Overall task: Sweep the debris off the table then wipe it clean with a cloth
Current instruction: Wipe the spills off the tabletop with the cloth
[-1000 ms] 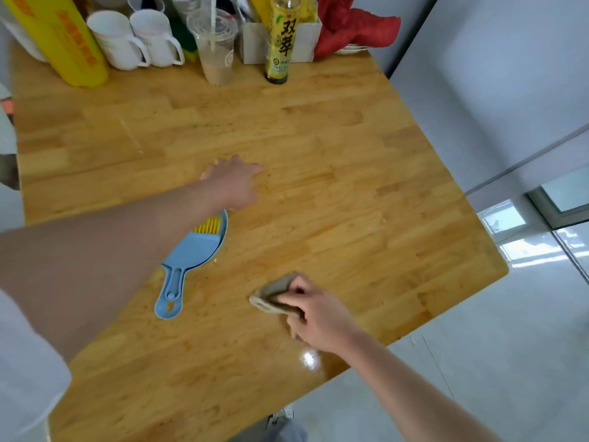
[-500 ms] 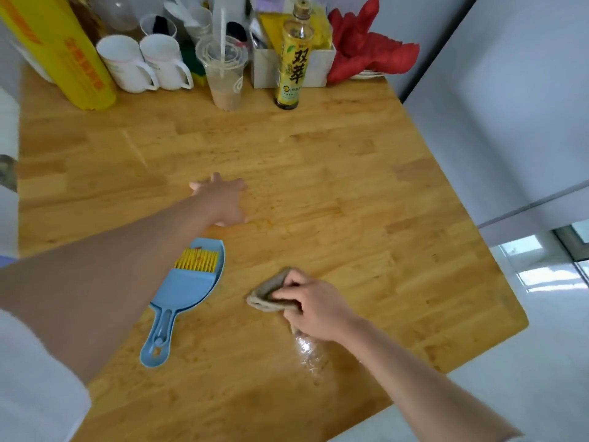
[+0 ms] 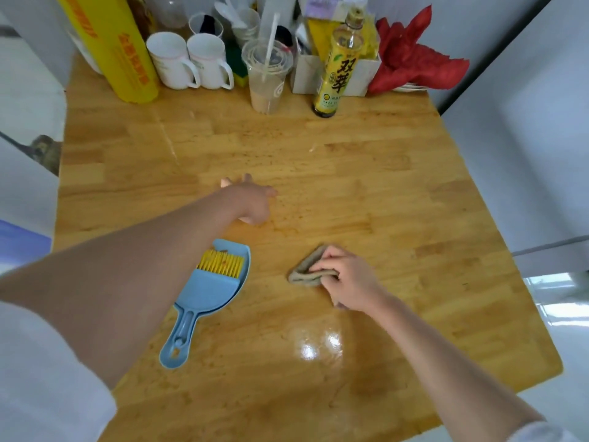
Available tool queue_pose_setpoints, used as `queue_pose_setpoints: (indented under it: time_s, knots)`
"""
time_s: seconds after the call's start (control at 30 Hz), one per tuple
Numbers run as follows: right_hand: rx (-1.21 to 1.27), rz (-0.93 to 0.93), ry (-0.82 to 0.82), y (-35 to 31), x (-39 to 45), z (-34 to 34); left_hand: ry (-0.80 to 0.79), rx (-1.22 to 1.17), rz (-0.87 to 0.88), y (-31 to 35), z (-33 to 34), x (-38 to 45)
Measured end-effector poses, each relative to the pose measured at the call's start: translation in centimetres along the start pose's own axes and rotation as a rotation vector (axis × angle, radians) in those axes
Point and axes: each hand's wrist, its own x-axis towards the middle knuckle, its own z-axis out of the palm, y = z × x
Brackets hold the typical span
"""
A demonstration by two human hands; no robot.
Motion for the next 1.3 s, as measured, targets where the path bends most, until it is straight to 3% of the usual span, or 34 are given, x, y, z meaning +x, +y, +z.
queue_pose_setpoints:
  time_s: [0.1,0.17,0.23,0.37,0.5,0.57,0.63,0.7,0.73,0.8,0.9,0.97,1.03,1.1,1.17,1.23,1.3]
  knots:
    - [-0.08,0.36,0.311,2.1,6.7,-2.8,0.031,0.011,0.016,0.0,0.3,-0.1]
    - [-0.163,0.445,0.404,1.3,9.4,-2.6,0.038,0.022,0.004,-0.2,0.5,0.2]
    - [-0.228,0.322,0.375,-0.8,8.1,-0.6,0.028,0.021,-0.01,-0.3,0.6,0.3]
    - [-0.125,-0.083,0.217,-4.5,-5.5,6.9,0.003,0.048,0.009,-0.6,0.9,0.7]
    - [-0.019,-0.193,-0.063,-6.7,-15.4,10.9,0.055,0.016,0.094,-1.2,1.9,-0.2]
    - [-0.07,-0.027,0.026,-5.1,-14.5,9.0,0.137,-0.041,0.128,-2.1,3.3,-1.6]
    - [0.003,0.349,0.255,-2.9,-12.3,6.3,0.223,-0.058,0.114,-3.0,5.1,-3.4]
    - [0.103,0.7,0.459,-2.3,-10.1,5.5,0.239,-0.079,0.024,-3.8,7.0,-5.7]
    - [0.094,0.74,0.492,-3.5,-9.3,6.1,0.209,-0.099,-0.05,-4.4,7.7,-6.9]
    - [0.045,0.543,0.426,-6.9,-8.6,9.7,0.148,-0.147,-0.176,-5.2,9.4,-9.4]
    - [0.026,0.068,0.146,-13.3,-10.9,14.6,0.162,-0.252,-0.204,-5.7,11.8,-10.2]
    - [0.041,-0.008,0.049,-14.2,-12.5,14.9,0.22,-0.254,-0.175,-5.1,12.7,-10.1]
    - [0.13,0.108,0.012,-12.6,-13.1,13.3,0.273,-0.236,-0.169,-4.2,13.0,-9.9]
    - [0.367,0.353,0.133,-10.5,-13.3,10.5,0.289,-0.211,-0.192,-3.7,12.7,-9.5]
    - [0.57,0.553,0.383,-8.8,-13.7,7.7,0.31,-0.185,-0.198,-3.0,12.2,-9.1]
    - [0.673,0.624,0.543,-7.7,-14.0,6.4,0.339,-0.149,-0.173,-1.6,11.3,-8.9]
    - [0.718,0.623,0.555,-7.1,-14.4,6.0,0.339,-0.129,-0.127,1.2,10.4,-8.9]
